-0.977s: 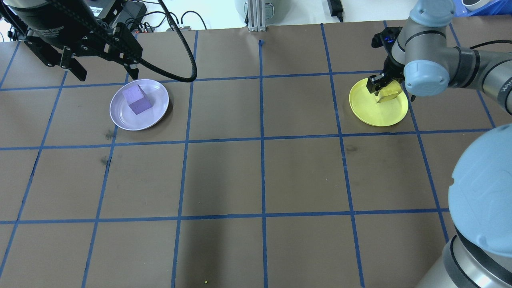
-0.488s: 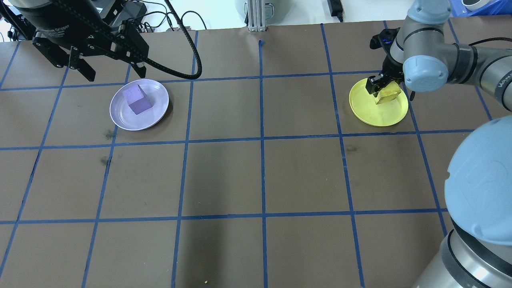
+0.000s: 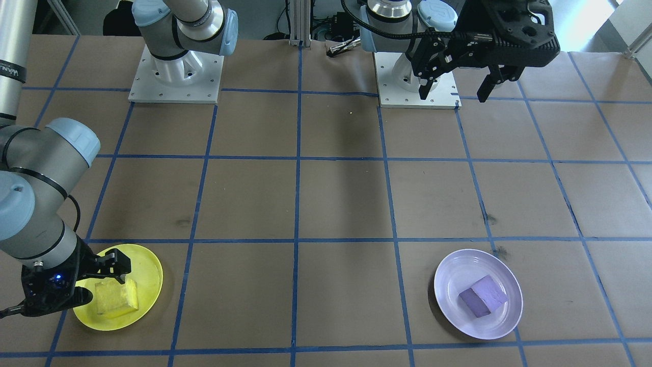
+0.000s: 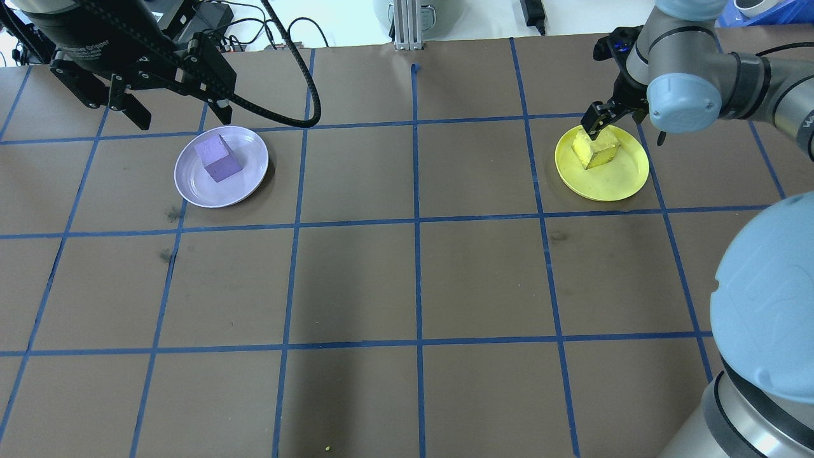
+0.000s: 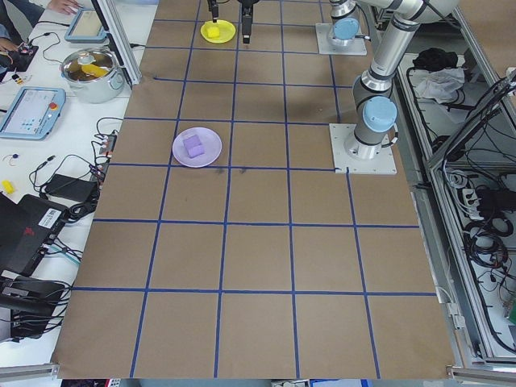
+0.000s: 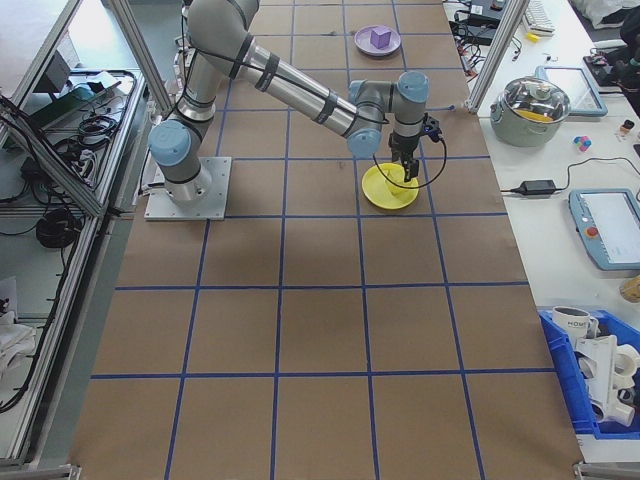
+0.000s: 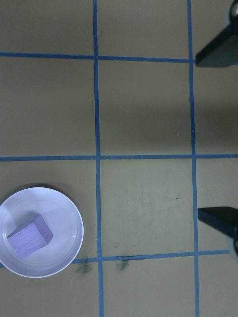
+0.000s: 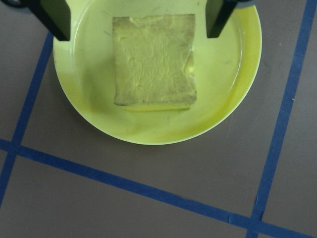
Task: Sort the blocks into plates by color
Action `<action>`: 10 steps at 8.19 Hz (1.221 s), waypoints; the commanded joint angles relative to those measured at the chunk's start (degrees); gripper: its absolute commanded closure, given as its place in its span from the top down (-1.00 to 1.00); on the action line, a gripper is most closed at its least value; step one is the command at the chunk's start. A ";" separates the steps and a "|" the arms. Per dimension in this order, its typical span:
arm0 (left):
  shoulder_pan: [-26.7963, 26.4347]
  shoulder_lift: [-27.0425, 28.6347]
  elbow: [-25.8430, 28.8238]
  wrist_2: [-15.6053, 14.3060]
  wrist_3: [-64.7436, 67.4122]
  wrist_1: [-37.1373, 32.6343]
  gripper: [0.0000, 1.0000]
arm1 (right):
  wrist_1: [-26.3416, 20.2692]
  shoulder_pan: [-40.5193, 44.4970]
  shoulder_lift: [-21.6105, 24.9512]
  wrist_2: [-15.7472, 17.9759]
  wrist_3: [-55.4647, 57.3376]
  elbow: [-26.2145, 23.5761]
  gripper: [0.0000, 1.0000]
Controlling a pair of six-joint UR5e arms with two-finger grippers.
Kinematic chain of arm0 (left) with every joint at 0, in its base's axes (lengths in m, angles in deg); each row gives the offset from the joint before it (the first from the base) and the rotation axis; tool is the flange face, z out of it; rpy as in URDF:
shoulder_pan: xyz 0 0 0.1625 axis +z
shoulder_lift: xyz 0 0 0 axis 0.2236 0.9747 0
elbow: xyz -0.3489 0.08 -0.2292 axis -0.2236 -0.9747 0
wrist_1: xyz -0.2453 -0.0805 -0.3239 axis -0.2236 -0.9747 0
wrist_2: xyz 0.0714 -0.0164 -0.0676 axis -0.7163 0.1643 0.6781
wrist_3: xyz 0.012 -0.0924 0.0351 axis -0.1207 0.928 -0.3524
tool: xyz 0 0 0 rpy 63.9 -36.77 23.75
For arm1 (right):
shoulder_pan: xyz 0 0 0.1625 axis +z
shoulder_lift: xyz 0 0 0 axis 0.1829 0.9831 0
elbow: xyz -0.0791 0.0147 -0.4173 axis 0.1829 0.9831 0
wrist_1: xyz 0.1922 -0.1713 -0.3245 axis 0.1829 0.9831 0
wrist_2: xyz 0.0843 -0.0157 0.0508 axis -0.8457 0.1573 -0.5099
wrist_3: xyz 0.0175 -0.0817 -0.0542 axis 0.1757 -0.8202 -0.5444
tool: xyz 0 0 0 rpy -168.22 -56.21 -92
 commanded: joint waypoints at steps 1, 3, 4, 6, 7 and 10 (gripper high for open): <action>-0.06 -0.13 -0.09 -0.07 -0.02 0.03 1.00 | -4.01 0.28 7.27 -0.05 0.19 0.46 1.00; -0.06 -0.66 -0.09 0.10 0.07 0.03 1.00 | -11.31 1.06 13.52 -0.58 18.01 0.37 1.00; -0.06 -0.75 -0.09 0.01 0.07 0.03 1.00 | -14.38 3.33 15.64 0.20 22.55 0.28 1.00; 0.03 -0.75 -0.09 0.01 0.07 0.03 1.00 | -17.83 4.32 20.12 0.21 23.22 0.28 1.00; 0.03 -0.75 -0.09 0.01 0.07 0.03 1.00 | -19.49 4.41 21.01 0.29 23.22 0.37 1.00; -0.06 -1.01 -0.17 -0.16 0.07 0.03 1.00 | -20.04 4.41 21.46 2.14 23.39 -0.68 1.00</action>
